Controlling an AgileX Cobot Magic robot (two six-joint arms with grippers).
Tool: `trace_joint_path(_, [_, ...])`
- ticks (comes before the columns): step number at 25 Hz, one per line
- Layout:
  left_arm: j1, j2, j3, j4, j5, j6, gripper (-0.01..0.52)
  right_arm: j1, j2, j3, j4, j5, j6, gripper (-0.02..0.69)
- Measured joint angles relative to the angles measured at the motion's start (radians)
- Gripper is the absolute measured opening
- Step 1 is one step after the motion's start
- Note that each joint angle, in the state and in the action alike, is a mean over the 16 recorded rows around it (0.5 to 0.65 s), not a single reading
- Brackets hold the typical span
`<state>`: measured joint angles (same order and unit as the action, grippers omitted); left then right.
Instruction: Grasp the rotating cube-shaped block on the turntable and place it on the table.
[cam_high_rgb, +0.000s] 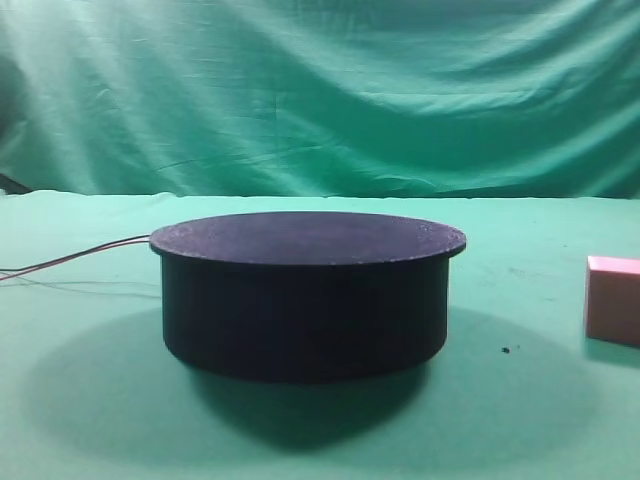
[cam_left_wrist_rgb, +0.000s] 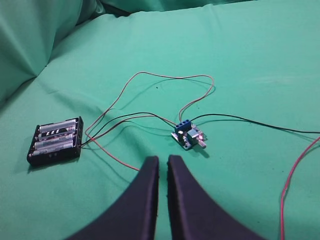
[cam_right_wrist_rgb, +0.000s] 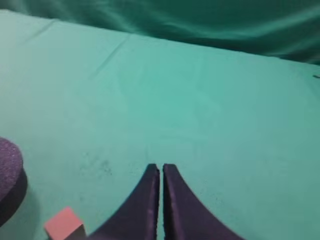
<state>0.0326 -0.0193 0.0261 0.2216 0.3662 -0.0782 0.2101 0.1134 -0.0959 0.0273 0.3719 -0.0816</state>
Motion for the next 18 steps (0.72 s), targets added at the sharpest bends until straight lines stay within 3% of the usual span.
trace_joint_path(18, [0.000, 0.000, 0.000, 0.000, 0.000, 0.000, 0.000, -0.034, -0.122, 0.122, 0.020, 0.000, 0.000, 0.000])
